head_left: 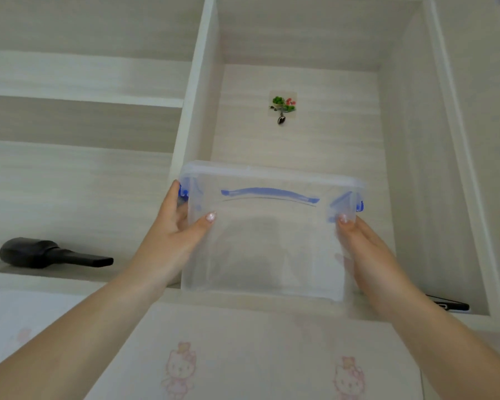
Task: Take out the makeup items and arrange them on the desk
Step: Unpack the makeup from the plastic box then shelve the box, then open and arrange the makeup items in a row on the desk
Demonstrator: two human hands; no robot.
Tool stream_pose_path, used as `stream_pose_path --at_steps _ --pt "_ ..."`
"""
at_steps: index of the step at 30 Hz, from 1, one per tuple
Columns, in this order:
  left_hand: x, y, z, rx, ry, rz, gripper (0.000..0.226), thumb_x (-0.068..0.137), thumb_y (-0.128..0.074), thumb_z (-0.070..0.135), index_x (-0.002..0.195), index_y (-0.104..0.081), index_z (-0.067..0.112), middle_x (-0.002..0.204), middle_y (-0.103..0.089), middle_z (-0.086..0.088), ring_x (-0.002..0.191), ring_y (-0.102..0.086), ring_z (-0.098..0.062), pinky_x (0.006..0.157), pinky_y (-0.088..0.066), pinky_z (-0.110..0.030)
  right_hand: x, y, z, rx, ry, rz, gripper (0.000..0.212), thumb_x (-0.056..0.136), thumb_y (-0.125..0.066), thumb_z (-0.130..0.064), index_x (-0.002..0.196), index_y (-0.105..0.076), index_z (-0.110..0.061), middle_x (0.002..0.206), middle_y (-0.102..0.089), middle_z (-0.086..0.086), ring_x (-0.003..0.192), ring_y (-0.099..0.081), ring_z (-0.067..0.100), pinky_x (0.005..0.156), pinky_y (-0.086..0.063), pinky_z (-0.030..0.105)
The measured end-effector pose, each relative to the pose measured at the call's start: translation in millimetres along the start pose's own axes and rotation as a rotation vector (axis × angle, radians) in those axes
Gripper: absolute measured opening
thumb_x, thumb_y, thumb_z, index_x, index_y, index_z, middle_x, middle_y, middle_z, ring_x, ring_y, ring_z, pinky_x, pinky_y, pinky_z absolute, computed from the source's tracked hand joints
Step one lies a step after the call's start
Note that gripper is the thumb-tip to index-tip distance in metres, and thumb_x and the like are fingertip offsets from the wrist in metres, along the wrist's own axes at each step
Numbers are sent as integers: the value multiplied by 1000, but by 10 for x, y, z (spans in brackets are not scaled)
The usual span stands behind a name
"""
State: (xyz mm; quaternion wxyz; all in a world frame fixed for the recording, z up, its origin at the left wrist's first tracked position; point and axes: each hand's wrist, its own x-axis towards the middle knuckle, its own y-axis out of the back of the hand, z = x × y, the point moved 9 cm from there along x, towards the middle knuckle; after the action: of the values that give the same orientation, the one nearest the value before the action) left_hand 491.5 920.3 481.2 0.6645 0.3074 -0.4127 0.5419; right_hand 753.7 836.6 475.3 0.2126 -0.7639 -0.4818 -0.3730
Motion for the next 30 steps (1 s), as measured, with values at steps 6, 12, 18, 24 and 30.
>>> stream_pose_path --at_steps 6,12,18,24,30 --pt "-237 -24 -288 115 -55 -67 74 89 -59 4 123 -29 63 125 -50 41 122 -47 11 95 -44 -12 -123 -38 193 -194 -24 -112 40 91 -55 -26 117 -47 -56 108 -62 -36 105 -58 -10 99 -44 32" --pt "-222 -54 -345 269 -57 -85 74 87 -58 21 134 -16 60 145 -28 33 137 -24 8 116 -26 -40 -37 -53 273 -193 -70 -155 38 92 -55 -21 119 -49 -48 105 -67 -27 93 -65 -5 85 -50 29" --pt "-185 -109 -449 452 -35 -93 83 91 -56 11 150 -3 32 156 -17 12 144 -15 -3 119 -21 -40 46 -49 347 -244 -115 -184 39 92 -54 -22 118 -47 -50 99 -66 -31 93 -65 -6 85 -51 30" --pt "-174 -98 -496 495 -42 -83 83 91 -56 14 151 -2 31 157 -17 9 144 -16 -7 118 -21 -41 69 -68 383 -241 -122 -194 38 91 -55 -24 111 -47 -55 95 -65 -35 94 -63 -7 84 -49 29" --pt "-308 -63 -432 458 -100 22 77 87 -63 16 149 -18 23 152 -25 6 142 -23 -10 117 -25 -41 1 44 329 -313 -52 74 65 78 -66 -44 137 -40 -34 138 -50 -13 126 -49 9 109 -34 34"
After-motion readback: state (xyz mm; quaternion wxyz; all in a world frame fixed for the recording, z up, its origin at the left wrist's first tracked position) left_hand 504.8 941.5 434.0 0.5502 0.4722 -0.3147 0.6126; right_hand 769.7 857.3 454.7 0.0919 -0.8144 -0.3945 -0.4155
